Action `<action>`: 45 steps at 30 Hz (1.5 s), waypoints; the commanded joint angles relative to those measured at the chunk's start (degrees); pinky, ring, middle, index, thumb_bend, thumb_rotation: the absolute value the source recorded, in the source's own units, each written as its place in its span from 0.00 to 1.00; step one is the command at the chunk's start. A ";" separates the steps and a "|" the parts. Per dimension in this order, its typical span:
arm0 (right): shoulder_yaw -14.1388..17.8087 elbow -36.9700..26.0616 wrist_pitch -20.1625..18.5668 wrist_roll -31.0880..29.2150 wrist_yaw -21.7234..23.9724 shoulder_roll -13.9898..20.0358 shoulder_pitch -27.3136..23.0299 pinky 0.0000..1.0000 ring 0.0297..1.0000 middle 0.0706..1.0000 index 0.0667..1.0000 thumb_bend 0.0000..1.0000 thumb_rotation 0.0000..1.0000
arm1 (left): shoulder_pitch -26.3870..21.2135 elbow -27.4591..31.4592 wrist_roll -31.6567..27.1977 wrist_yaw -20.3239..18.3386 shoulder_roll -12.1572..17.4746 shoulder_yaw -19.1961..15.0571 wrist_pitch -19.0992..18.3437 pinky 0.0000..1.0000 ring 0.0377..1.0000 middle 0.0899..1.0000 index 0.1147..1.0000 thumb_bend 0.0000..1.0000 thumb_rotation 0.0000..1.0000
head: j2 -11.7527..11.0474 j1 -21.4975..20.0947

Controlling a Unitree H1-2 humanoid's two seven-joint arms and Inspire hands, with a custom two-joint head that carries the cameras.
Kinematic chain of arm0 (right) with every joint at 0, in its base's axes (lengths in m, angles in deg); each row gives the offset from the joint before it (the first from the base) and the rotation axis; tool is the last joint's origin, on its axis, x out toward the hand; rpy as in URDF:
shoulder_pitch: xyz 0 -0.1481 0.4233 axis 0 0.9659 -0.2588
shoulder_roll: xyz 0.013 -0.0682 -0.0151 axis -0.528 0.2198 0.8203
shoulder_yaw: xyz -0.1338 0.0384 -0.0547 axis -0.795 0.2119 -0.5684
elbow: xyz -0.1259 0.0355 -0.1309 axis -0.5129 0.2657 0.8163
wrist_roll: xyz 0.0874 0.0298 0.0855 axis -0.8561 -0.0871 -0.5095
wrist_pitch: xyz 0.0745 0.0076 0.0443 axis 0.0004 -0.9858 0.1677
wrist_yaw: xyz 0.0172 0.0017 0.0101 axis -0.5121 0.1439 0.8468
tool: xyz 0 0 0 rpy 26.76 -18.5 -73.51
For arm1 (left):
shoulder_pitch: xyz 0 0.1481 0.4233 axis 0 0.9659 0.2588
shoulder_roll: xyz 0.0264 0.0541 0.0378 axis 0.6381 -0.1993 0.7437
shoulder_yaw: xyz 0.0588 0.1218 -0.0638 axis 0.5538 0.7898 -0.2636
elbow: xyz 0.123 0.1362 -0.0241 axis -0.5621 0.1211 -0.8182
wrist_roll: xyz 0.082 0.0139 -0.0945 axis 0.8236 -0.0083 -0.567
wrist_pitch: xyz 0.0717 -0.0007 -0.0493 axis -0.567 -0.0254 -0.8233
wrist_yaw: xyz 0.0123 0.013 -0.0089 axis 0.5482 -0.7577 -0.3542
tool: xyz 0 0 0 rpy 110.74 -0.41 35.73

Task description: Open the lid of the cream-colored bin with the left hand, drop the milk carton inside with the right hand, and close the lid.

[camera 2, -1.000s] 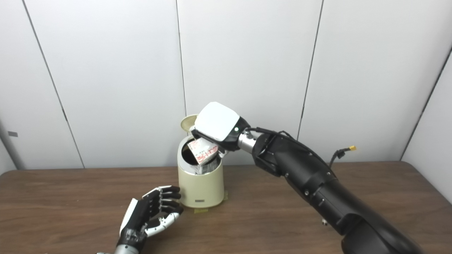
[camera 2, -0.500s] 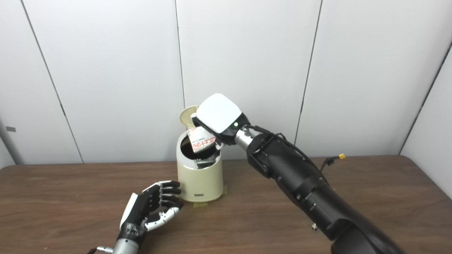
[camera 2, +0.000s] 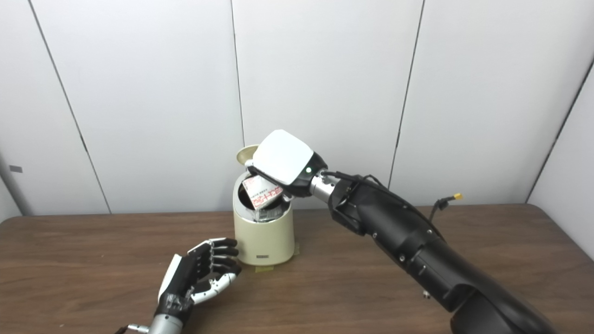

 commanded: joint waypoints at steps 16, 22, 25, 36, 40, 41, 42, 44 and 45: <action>-4.27 -5.02 -5.53 10.74 13.61 2.27 -3.20 0.45 0.62 0.73 0.46 0.52 0.13 | -1.62 2.08 -0.06 0.15 0.03 0.06 -0.16 0.54 0.59 0.63 0.64 0.49 0.00 | 0.34 0.25; -2.98 -5.73 -6.91 9.83 17.76 1.49 -2.28 0.52 0.69 0.76 0.46 0.52 0.14 | -1.59 1.95 -0.44 0.02 0.12 -0.05 -0.08 0.56 0.60 0.64 0.64 0.49 0.00 | 0.31 0.17; -2.20 -6.93 -8.07 9.44 22.18 1.09 -1.66 0.57 0.73 0.79 0.61 0.80 0.11 | -1.56 1.98 -0.26 0.13 0.13 0.01 -0.05 0.55 0.59 0.63 0.64 0.49 0.00 | 0.27 0.06; -0.78 -8.80 -8.64 9.08 25.50 0.59 -0.43 0.60 0.72 0.77 0.65 0.88 0.12 | -1.68 1.88 -0.07 0.22 0.00 0.10 -0.04 0.55 0.59 0.64 0.64 0.49 0.00 | 0.16 0.18; 0.69 -9.37 -9.67 7.77 25.68 -0.17 0.52 0.56 0.70 0.76 0.67 0.88 0.16 | -1.71 1.93 -0.03 0.22 -0.04 0.11 -0.28 0.56 0.59 0.63 0.64 0.50 0.00 | 0.22 0.24; 1.13 -9.63 -9.93 7.47 26.16 -0.38 0.80 0.57 0.72 0.78 0.71 0.89 0.21 | -1.71 1.92 -0.14 0.18 -0.06 0.09 -0.21 0.56 0.59 0.64 0.64 0.50 0.00 | 0.21 0.28; 1.44 -9.82 -10.06 7.35 26.52 -0.52 0.98 0.58 0.75 0.81 0.74 0.90 0.25 | -1.71 1.90 -0.24 0.14 -0.07 0.07 -0.15 0.55 0.59 0.64 0.64 0.50 0.00 | 0.21 0.28; 1.61 -10.08 -10.13 7.62 26.72 -0.62 1.21 0.62 0.79 0.85 0.78 0.91 0.30 | -1.72 1.86 -0.29 0.15 -0.07 0.03 -0.18 0.55 0.60 0.64 0.65 0.50 0.00 | 0.21 0.28; 1.64 -10.12 -10.10 7.72 26.71 -0.64 1.25 0.64 0.81 0.87 0.81 0.92 0.32 | -1.72 1.85 -0.27 0.17 -0.07 0.02 -0.22 0.55 0.60 0.64 0.65 0.50 0.00 | 0.21 0.28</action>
